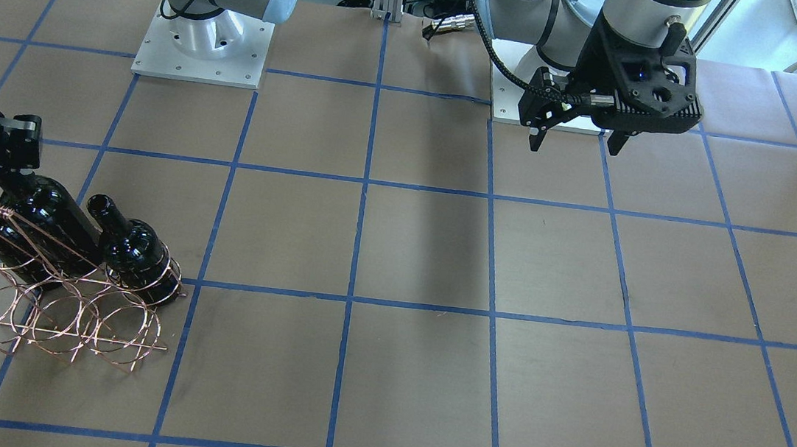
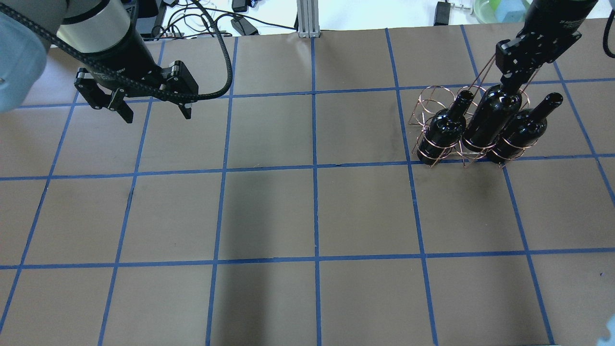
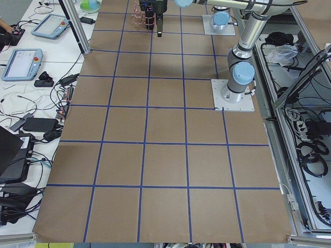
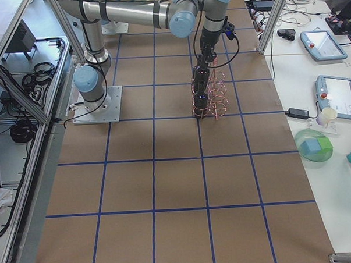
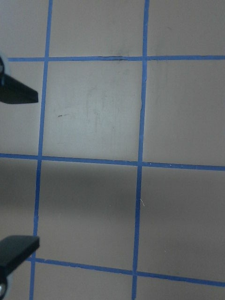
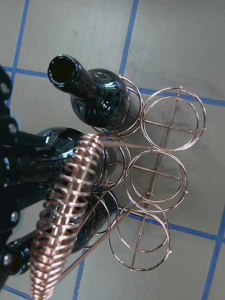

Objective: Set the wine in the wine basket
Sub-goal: 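Tilt and lower the bottle into the rack's empty slot with the right gripper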

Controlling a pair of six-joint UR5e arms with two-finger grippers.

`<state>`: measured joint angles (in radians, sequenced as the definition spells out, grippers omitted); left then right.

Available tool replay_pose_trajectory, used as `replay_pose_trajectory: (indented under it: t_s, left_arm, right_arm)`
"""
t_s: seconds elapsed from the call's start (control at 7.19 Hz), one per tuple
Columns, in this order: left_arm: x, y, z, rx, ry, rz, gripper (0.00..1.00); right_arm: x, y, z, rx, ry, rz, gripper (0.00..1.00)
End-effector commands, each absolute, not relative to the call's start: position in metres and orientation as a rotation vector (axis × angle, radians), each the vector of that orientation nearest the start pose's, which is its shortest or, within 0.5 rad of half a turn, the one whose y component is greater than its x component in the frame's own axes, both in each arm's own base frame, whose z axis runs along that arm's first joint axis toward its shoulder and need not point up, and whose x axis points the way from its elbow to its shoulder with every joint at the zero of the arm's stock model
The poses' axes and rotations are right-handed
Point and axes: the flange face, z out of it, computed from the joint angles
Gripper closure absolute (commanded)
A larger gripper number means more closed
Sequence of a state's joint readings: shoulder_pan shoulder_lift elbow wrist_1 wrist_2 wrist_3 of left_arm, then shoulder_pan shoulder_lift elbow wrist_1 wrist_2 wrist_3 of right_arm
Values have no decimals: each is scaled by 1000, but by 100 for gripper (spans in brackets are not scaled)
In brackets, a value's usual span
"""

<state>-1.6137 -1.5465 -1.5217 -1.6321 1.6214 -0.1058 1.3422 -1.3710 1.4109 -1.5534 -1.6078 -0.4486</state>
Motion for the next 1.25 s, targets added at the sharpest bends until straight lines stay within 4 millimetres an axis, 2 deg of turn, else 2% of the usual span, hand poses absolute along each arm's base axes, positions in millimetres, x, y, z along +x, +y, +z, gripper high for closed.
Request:
replay_pose_trajectory:
  t_s: [0.0,0.28,0.56,1.11]
  left_arm:
    - [-149,-476,518,-98,3090,-25,0]
    - [-149,-476,518,-98,3090,-25,0]
    - [-149,-476,518,-98,3090,-25,0]
    - [-149,-476,518,-95,3090,-25,0]
  right_arm:
    - [-3,-584,448,-350,3134,121,100]
    - [-4,-586,444,-350,3137,120,100]
    - [-6,-599,441,-350,3157,35,100]
    - [-6,-600,424,-347,3139,81,100]
